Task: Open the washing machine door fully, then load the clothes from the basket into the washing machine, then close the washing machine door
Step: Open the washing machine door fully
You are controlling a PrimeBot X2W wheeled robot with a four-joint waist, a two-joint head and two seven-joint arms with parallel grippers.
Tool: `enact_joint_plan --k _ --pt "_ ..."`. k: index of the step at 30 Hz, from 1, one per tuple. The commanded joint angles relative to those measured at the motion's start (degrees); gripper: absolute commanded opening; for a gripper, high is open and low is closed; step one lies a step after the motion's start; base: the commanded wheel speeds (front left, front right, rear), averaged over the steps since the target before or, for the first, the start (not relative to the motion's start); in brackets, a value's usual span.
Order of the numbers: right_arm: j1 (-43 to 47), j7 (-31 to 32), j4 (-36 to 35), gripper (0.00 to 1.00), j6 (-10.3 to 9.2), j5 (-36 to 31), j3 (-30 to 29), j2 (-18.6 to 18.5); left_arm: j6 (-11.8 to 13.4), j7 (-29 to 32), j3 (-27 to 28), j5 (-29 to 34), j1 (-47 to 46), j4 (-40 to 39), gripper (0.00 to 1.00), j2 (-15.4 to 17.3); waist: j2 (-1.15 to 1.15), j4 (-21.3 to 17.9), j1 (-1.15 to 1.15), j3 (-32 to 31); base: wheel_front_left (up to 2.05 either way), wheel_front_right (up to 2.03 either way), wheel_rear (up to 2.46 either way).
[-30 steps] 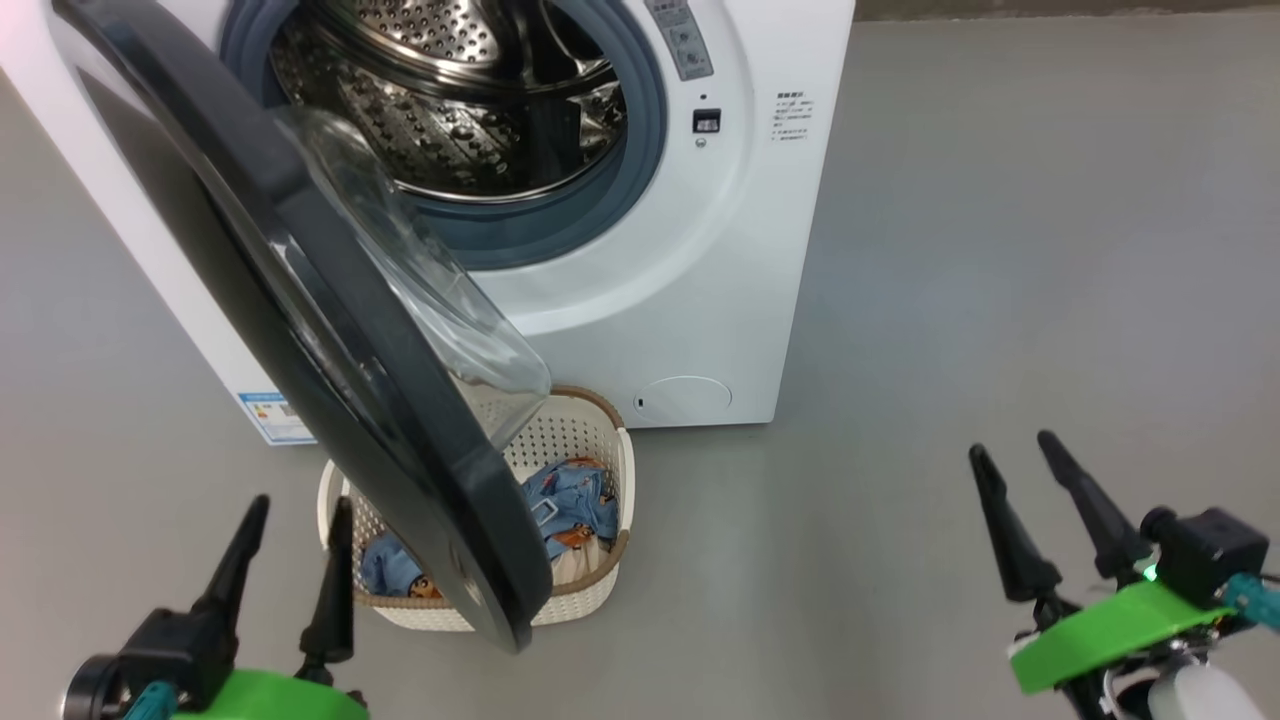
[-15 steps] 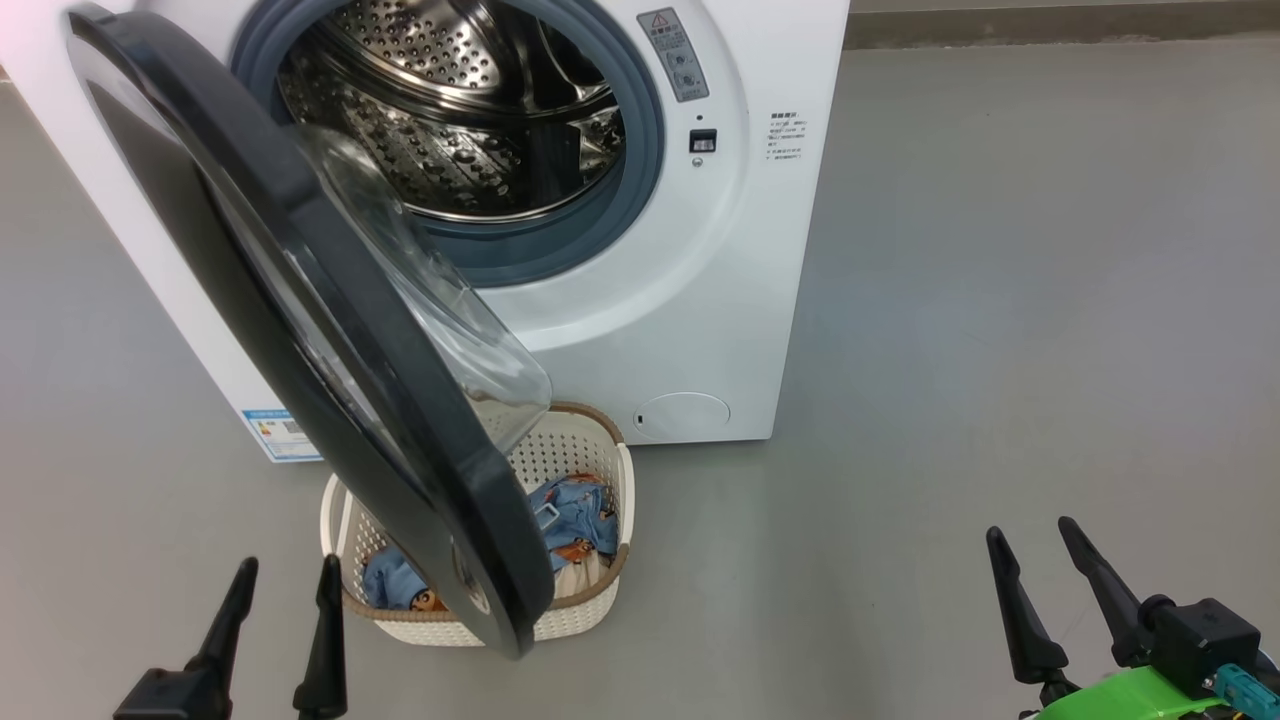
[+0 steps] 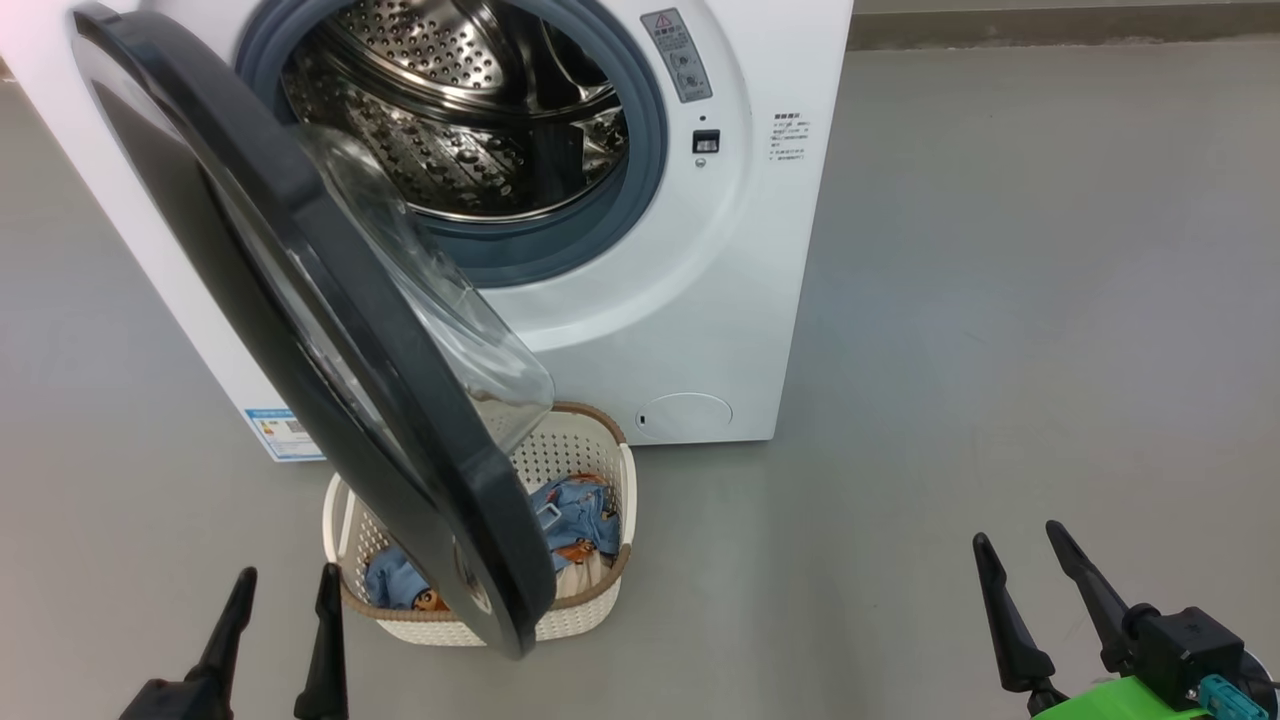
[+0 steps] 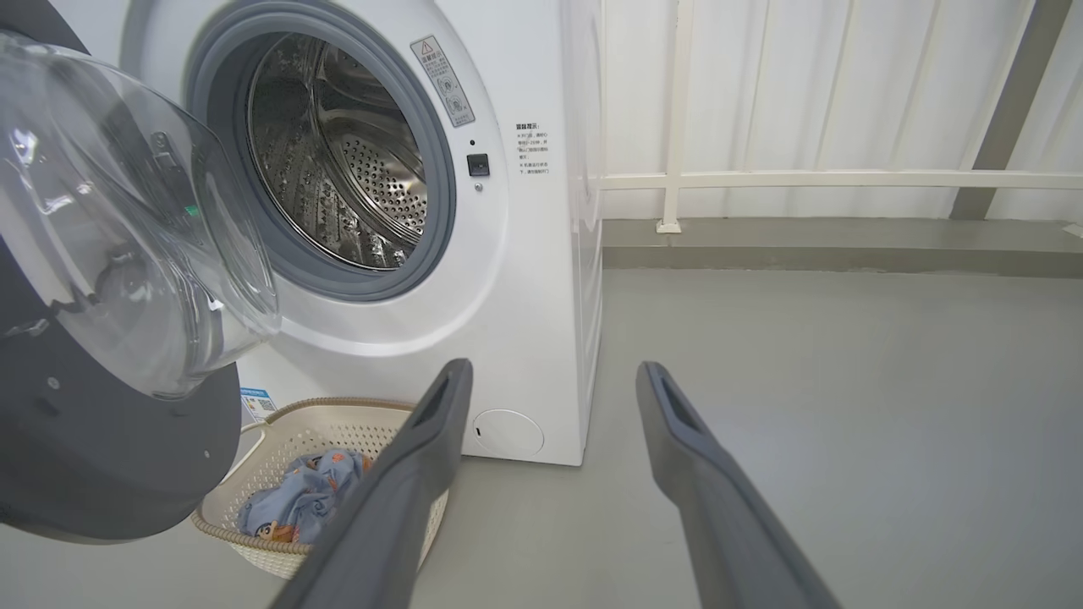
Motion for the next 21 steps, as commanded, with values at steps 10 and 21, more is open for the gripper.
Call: enact_joint_plan --k 10,21 --pt "-0.37 -0.70 -1.60 1.00 0.08 -0.65 0.81 0.07 0.33 -0.36 1.80 -1.41 -0.92 -0.72 1.00 0.31 0.00 0.09 0.00 -0.20 0.00 0.00 0.00" --pt "-0.31 -0.70 -0.51 1.00 0.08 -0.94 1.09 0.18 0.40 -0.36 1.47 -1.72 -0.92 -0.17 1.00 0.30 0.00 0.44 0.00 -0.59 0.00 0.00 0.00"
